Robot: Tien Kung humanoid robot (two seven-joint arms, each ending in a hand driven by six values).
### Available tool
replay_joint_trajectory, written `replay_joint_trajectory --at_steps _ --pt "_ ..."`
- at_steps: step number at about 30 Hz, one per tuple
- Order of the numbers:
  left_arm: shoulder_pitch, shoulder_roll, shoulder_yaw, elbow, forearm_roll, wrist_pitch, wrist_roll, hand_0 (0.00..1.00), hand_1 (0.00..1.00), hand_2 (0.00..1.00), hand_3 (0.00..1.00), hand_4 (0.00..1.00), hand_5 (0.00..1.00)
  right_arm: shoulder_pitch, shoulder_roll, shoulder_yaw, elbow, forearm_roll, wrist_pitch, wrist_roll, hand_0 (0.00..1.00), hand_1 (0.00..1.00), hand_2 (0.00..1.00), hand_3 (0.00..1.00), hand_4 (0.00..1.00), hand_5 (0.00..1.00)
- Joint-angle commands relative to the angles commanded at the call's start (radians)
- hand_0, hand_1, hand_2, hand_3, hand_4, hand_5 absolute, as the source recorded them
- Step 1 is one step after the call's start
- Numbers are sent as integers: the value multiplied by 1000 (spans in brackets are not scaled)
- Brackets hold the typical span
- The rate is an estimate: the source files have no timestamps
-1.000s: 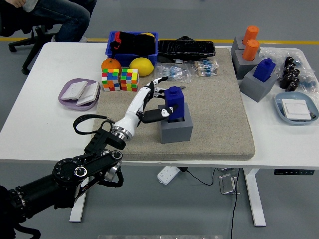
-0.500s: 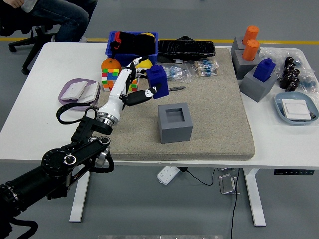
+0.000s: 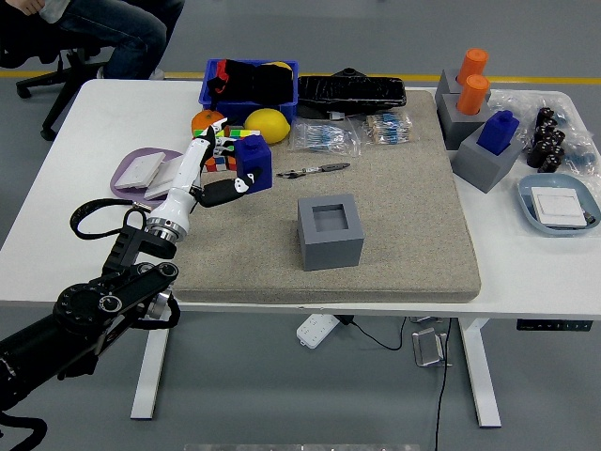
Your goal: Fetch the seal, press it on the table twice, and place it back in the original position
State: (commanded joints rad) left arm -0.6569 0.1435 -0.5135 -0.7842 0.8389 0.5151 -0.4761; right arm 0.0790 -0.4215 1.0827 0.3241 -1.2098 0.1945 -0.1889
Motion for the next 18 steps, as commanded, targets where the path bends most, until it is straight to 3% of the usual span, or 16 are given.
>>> replay_joint_trajectory --at_steps 11,18 --pt "45 -25 79 83 -76 9 -50 816 567 474 882 707 2 -2 2 -1 2 1 0 1 950 803 801 814 897 497" --pt "60 -27 105 115 -105 11 -71 815 564 473 877 710 2 -3 1 1 1 0 1 1 950 800 800 815 898 496"
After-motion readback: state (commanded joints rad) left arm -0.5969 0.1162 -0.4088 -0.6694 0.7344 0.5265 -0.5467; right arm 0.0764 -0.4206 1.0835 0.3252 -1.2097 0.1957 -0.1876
